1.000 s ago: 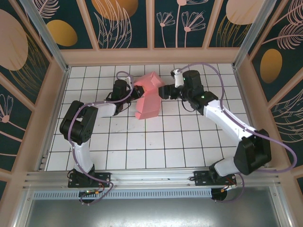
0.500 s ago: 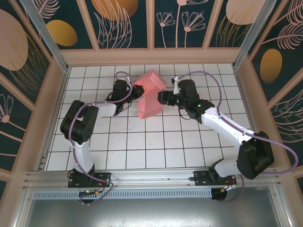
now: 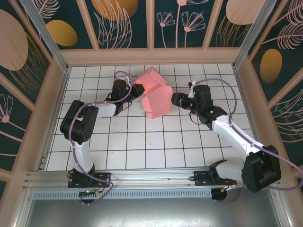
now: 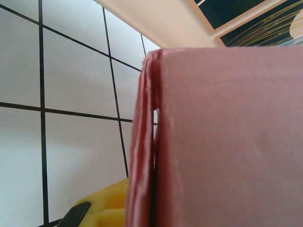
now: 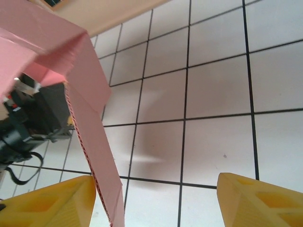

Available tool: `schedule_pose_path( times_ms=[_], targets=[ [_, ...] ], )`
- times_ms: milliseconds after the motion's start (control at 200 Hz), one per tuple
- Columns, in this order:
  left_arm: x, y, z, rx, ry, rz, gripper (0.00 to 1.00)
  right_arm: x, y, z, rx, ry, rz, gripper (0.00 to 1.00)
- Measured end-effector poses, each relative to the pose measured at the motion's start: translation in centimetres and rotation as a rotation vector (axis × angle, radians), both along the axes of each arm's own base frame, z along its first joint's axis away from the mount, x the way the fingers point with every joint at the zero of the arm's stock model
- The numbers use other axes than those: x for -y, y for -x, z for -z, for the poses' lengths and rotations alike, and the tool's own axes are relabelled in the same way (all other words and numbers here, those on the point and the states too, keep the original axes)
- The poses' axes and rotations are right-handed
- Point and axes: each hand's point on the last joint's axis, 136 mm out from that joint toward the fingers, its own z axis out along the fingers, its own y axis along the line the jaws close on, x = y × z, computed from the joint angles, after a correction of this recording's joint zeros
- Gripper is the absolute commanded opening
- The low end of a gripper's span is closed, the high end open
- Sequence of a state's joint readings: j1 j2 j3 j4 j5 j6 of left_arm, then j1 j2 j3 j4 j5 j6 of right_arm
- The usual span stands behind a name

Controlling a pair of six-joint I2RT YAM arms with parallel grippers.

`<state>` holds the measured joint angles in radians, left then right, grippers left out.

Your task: Fold the paper box

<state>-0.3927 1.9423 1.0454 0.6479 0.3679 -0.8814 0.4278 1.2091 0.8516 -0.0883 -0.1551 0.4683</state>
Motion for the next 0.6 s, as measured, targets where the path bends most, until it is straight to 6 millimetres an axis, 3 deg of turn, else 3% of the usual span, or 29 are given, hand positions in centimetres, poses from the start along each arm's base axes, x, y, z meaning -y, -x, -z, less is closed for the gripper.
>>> schedule_pose_path(
  times_ms=[150, 290, 440, 505, 601],
  targets=[
    [0.2, 0.2, -0.1, 0.005, 0.002, 0.019, 0.00, -0.6, 0.0, -2.4, 0.083, 0.010, -0.070, 0.70],
    [0.6, 0.5, -0.4, 0.027, -0.002, 0.056, 0.00, -1.4, -0.6, -6.3, 0.213, 0.046, -0.155, 0.64],
    [0.9, 0.8, -0.5, 0.052, -0.018, 0.091, 0.00, -1.8, -3.4, -11.0, 0.324, 0.056, -0.218, 0.61],
    [1.0, 0.9, -0.4, 0.058, -0.024, 0.099, 0.00, -2.3, -4.7, -11.8, 0.337, 0.061, -0.247, 0.61],
    [1.0, 1.0, -0.3, 0.060, -0.030, 0.104, 0.00, -3.7, -6.2, -11.2, 0.313, 0.066, -0.309, 0.58]
  ],
)
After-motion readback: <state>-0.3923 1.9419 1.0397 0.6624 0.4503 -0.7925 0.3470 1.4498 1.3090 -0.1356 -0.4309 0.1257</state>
